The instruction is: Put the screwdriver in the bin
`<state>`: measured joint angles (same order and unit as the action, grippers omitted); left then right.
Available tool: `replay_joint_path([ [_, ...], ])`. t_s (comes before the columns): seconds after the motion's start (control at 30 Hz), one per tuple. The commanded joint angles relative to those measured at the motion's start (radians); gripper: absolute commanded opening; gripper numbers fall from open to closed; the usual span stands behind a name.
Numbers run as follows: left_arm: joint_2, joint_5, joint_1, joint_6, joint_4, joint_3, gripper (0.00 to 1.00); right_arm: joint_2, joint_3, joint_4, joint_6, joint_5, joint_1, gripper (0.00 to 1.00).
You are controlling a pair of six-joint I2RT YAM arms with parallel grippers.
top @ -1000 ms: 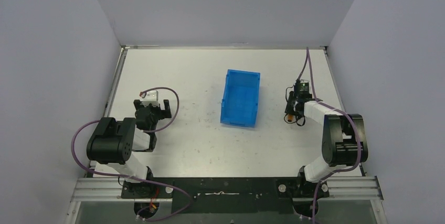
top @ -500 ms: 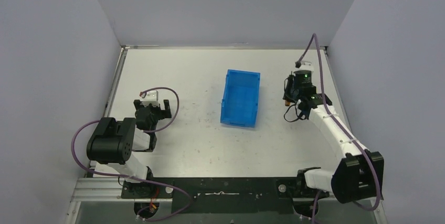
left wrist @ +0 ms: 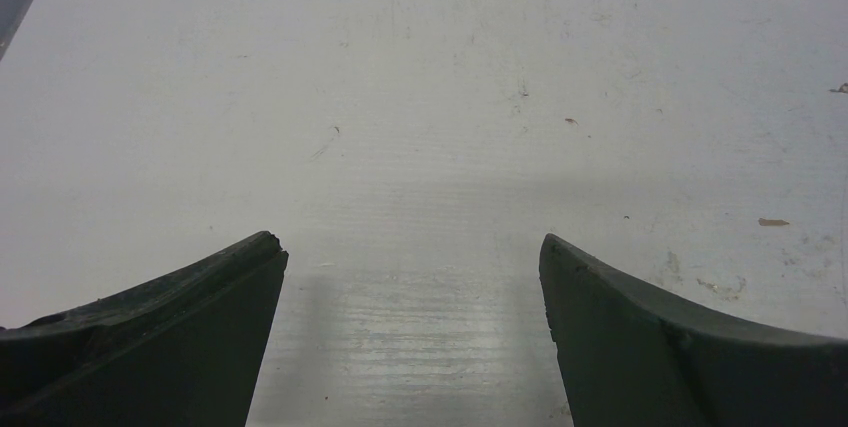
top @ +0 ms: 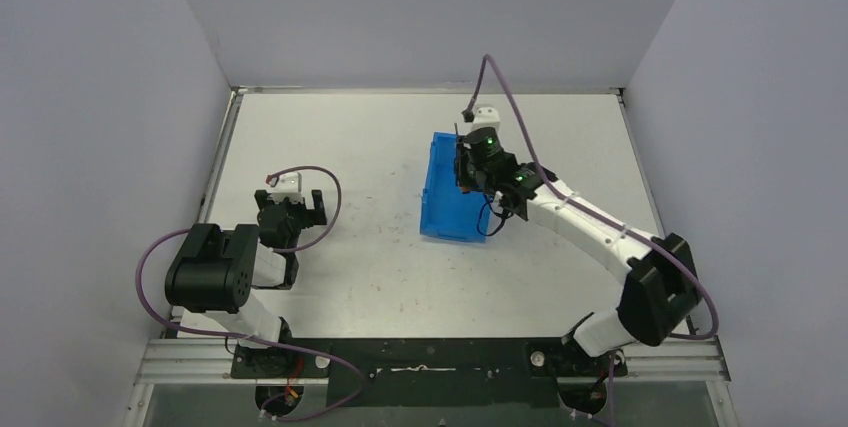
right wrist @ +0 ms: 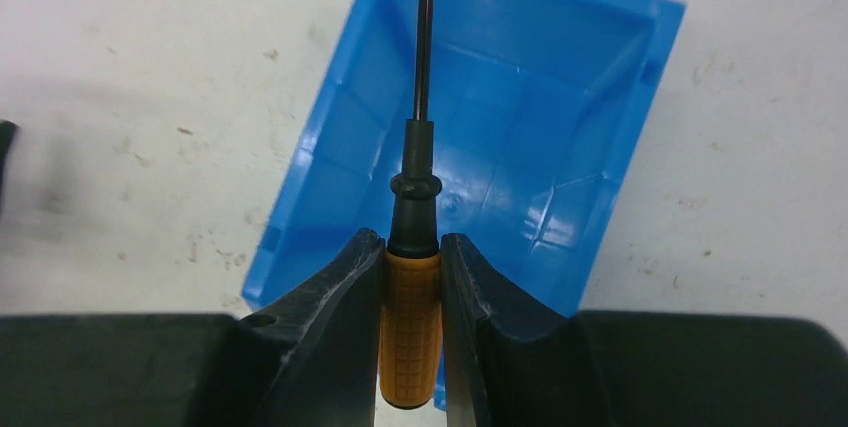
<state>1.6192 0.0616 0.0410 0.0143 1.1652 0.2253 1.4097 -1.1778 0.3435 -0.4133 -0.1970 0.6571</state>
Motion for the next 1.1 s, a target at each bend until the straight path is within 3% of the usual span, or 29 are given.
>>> replay_joint_path([
  [0.0,-0.005,-0.012,-0.006,0.001,0.068,0.019,0.97,0.114,-0.018,-0.032,-0.033,-0.031,0.006,0.0],
  [0.47,-0.006,-0.011,-0.006,0.001,0.067,0.019,0.97,0.422,-0.014,-0.082,-0.041,-0.017,-0.006,0.01],
  [0.63,-0.007,-0.012,-0.006,0.001,0.068,0.019,0.97,0.455,-0.015,-0.107,-0.047,-0.017,-0.015,0.14],
  [0.73,-0.006,-0.011,-0.006,0.0,0.068,0.019,0.97,0.461,-0.019,-0.105,-0.048,-0.019,-0.016,0.42],
  [0.8,-0.006,-0.011,-0.006,0.0,0.067,0.019,0.97,0.456,-0.026,-0.095,-0.048,-0.022,-0.016,0.5],
  [1.07,-0.006,-0.012,-0.006,0.0,0.067,0.019,0.97,0.331,-0.075,-0.054,-0.03,-0.04,-0.014,0.55],
])
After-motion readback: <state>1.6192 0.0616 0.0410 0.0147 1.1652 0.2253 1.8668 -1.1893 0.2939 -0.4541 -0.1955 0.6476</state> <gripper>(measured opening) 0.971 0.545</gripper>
